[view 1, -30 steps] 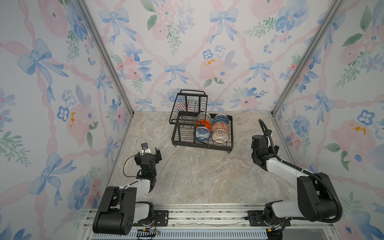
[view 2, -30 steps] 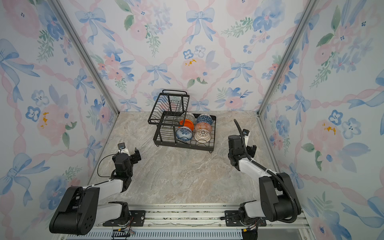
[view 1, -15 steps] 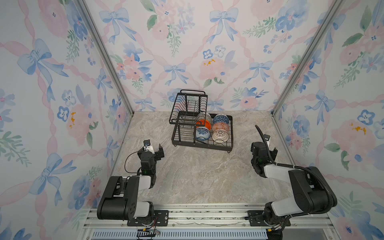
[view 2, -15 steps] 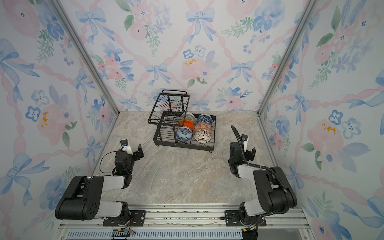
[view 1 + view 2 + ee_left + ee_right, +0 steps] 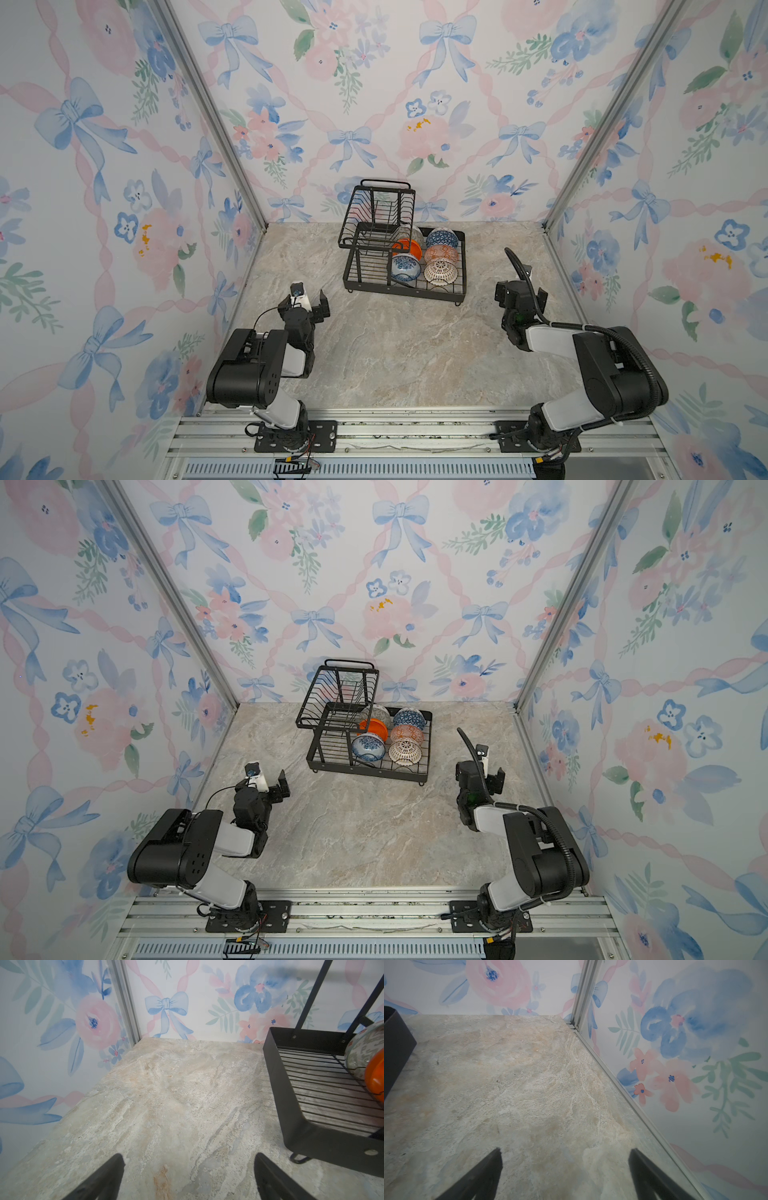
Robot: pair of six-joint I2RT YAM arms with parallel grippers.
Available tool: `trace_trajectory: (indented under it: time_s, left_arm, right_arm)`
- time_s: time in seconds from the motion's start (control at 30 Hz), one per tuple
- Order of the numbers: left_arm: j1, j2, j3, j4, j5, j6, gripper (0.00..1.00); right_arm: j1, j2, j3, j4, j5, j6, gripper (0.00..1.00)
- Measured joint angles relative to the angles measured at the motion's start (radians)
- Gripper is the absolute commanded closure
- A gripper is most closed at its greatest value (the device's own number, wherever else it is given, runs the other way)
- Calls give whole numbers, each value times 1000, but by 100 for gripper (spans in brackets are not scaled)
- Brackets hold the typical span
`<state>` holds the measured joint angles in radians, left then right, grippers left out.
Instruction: Load the bowls into the dish rack
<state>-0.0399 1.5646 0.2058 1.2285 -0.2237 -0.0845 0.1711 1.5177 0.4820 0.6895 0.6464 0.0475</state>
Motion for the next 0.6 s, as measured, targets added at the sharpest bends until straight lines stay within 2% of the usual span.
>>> trace_trajectory:
  time_s: [0.23,0.4,0.5,0.6]
  left_arm:
    - [-10,0,0,5,-7,10,2]
    - [-12,0,0,4,-11,14,2]
    - [-12,0,0,4,-14,14,2]
    - [-12,0,1,5,-15,14,2]
  right_arm:
    - [-26,-33,-60,58,-43,0,3]
    - [-20,-41,-169,238,-132,-30,3]
    - [-18,28,-229,374,-203,-58,3]
    - [-14,58,-222,367,-233,-72,3]
